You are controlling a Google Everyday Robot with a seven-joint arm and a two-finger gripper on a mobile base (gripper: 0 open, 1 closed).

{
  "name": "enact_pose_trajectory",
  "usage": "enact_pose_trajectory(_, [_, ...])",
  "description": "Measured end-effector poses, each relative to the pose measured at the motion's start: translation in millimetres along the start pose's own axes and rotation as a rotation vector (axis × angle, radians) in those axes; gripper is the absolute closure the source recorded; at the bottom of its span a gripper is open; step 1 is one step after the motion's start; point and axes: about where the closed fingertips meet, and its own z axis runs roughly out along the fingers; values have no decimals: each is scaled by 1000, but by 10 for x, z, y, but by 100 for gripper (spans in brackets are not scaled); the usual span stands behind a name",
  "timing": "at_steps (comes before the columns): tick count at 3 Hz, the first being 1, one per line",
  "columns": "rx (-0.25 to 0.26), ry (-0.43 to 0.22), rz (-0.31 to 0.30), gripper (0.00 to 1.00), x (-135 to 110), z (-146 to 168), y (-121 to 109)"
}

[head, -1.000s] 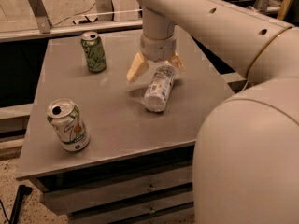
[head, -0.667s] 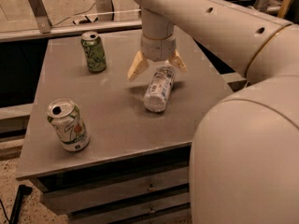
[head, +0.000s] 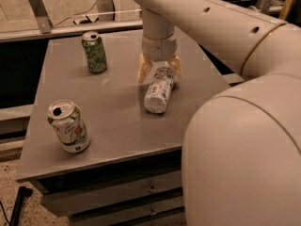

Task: Place blue plastic bottle upright

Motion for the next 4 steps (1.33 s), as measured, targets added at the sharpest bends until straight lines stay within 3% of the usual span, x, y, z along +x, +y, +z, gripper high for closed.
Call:
enact_pose_trajectory(2, [-9, -25, 3, 72, -70, 29, 27])
enact_pose_trajectory(3, [15, -71, -71, 95, -75, -8, 102])
enact_pose_trajectory(4, [84, -134, -313, 100, 44, -183, 311])
